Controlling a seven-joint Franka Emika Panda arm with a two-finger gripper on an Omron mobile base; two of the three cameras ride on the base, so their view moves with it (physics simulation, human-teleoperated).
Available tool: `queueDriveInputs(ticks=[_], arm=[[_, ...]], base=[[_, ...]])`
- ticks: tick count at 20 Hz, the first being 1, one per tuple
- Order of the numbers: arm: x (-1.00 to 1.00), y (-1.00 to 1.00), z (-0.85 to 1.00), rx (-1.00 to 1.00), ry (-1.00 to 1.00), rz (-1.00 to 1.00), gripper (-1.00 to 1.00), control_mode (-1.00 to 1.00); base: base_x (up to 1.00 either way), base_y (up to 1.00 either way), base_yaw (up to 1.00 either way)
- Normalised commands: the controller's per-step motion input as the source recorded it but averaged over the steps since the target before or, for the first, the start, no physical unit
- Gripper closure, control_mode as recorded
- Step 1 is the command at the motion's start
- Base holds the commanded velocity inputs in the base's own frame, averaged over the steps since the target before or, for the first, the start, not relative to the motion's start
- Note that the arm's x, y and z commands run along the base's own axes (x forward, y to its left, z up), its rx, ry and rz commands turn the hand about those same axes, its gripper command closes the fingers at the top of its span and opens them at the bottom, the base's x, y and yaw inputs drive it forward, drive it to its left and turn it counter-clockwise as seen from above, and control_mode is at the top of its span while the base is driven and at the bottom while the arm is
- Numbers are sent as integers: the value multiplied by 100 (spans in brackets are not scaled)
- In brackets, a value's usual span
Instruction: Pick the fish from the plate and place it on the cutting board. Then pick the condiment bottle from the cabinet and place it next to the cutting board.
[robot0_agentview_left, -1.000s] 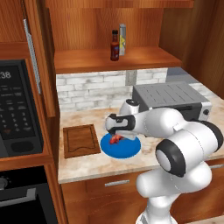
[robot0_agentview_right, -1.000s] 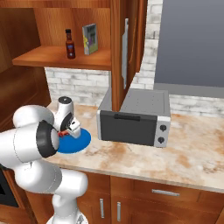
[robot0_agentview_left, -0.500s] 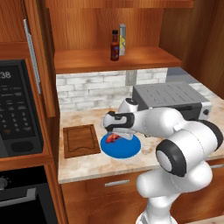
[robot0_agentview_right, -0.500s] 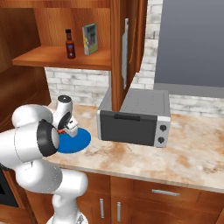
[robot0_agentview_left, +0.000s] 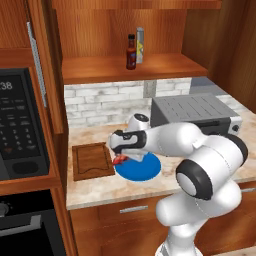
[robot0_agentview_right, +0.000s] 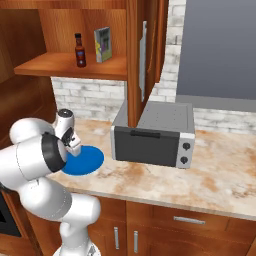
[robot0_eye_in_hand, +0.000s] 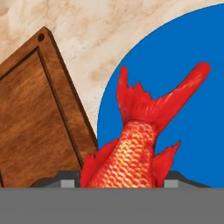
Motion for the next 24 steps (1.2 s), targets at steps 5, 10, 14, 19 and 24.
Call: queueDriveInputs(ticks=[5, 10, 14, 19, 24], arm=[[0, 40, 0, 0, 0, 0, 100, -100], [0, 36, 0, 0, -3, 0, 100, -100], [0, 32, 0, 0, -3, 0, 100, -100], [2, 24, -1, 0, -4, 0, 100, -100], [16, 20, -10, 0, -4, -1, 100, -100]], base=[[0, 0, 0], [0, 0, 0], [0, 0, 0], [0, 0, 0], [0, 0, 0]])
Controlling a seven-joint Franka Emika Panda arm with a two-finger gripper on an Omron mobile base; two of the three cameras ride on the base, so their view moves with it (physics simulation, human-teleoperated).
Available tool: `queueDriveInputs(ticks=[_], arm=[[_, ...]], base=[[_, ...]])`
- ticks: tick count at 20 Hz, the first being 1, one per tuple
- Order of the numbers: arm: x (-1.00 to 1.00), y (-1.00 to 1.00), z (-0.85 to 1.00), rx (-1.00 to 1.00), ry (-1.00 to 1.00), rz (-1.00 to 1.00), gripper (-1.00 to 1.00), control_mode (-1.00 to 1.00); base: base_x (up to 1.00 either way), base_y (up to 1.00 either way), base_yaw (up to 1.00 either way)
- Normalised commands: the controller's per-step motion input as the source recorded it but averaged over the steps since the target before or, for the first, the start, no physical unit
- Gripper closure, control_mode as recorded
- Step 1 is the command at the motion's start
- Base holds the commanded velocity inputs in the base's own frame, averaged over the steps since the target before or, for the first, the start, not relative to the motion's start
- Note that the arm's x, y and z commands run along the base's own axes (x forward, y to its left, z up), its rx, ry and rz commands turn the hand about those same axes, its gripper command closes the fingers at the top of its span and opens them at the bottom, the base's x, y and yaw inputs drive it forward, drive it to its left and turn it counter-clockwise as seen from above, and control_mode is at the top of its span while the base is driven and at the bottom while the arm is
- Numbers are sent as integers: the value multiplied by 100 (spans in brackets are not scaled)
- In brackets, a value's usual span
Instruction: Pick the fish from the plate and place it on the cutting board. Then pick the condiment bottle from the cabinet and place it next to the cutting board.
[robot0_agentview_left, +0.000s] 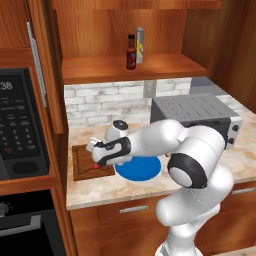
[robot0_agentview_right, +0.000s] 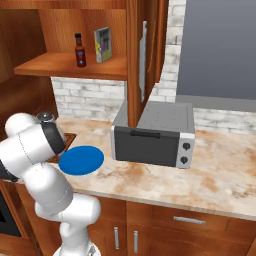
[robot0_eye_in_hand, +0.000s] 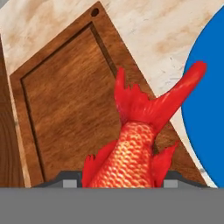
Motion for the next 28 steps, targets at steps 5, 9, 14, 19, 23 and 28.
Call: queueDriveInputs(ticks=[5, 9, 14, 19, 23, 28], arm=[[27, 14, -21, 0, -5, -2, 100, -100], [28, 16, -26, 0, -3, -2, 100, -100], [31, 24, -24, 0, 0, -3, 100, -100], [30, 36, -18, 0, 0, -4, 100, -100], [18, 27, -18, 0, -1, -2, 100, -100], [10, 14, -19, 0, -4, -1, -100, -100]], base=[[0, 0, 0], [0, 0, 0], [0, 0, 0], [0, 0, 0], [0, 0, 0], [0, 0, 0]])
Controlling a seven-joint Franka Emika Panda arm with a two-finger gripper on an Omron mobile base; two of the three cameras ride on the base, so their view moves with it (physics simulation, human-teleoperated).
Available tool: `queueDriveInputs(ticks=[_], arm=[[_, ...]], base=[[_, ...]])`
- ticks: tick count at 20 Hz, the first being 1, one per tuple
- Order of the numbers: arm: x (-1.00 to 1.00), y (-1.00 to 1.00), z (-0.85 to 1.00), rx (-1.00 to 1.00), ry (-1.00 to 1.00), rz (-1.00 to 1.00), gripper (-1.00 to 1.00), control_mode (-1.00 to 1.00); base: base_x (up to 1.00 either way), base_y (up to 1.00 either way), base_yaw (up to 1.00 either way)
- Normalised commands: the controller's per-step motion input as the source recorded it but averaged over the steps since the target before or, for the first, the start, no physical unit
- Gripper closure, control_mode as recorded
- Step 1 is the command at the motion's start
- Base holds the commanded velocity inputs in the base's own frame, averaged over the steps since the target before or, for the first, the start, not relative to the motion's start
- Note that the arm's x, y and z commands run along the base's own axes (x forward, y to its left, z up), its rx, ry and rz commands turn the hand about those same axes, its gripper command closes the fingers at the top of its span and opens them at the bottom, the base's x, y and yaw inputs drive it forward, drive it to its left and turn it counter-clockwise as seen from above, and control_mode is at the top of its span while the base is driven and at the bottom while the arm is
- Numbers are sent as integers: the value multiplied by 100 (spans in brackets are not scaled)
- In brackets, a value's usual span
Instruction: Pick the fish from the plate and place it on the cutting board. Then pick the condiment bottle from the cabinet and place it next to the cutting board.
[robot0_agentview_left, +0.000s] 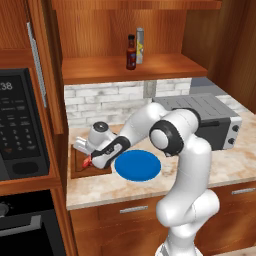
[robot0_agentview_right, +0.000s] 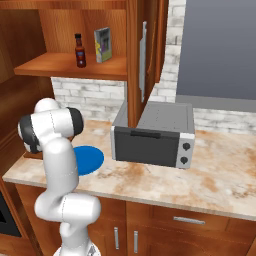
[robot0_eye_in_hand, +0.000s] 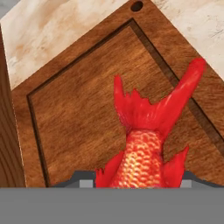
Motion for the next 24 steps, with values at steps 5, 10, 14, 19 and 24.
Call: queueDriveInputs(ticks=[5, 10, 14, 19, 24], arm=[[0, -1, -3, 0, -3, 0, -100, -100], [0, -20, 26, 4, -1, 0, -100, -100], [-5, -40, 43, 7, 0, 0, -100, -100], [-5, -25, 53, 4, 0, 0, -100, -100], [-10, -21, 55, 4, 0, 0, -100, -100]], base=[[0, 0, 0], [0, 0, 0], [0, 0, 0], [0, 0, 0], [0, 0, 0]])
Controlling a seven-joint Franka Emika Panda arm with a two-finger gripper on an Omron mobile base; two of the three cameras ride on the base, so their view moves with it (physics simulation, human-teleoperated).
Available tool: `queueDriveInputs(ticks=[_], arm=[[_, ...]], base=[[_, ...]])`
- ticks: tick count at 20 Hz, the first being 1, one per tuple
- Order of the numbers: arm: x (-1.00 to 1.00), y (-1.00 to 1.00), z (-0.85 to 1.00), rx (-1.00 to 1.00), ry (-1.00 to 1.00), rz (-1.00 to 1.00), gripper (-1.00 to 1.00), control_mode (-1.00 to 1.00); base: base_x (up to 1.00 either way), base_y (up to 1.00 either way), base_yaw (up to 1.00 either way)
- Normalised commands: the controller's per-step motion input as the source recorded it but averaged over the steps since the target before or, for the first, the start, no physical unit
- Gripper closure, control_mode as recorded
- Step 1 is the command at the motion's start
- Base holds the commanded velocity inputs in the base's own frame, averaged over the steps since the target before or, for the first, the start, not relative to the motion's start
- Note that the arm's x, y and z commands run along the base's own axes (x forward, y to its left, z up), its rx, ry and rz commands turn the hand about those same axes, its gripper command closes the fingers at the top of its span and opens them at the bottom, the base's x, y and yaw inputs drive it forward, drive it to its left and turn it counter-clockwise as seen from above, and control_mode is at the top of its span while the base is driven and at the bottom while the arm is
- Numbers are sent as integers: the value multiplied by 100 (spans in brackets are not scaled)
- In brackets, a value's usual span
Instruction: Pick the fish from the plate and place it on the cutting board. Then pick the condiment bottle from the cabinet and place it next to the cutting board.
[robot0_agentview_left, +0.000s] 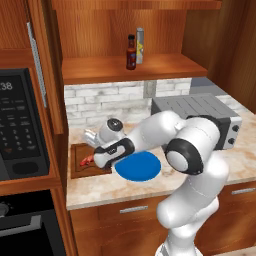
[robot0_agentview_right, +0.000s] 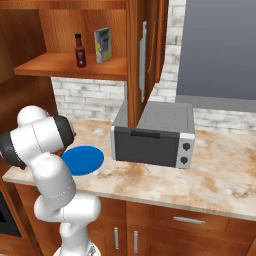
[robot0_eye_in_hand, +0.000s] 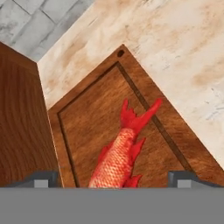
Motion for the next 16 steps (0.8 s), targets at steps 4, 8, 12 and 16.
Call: queueDriveInputs(ticks=[4, 8, 12, 16], arm=[[-17, -22, 60, 6, 0, 0, -100, -100], [-23, -19, 58, 6, 0, 0, -100, -100], [-31, -16, 51, 7, 0, -1, -100, -100], [-31, -14, 48, 7, 0, -1, -100, -100]], base=[[0, 0, 0], [0, 0, 0], [0, 0, 0], [0, 0, 0]])
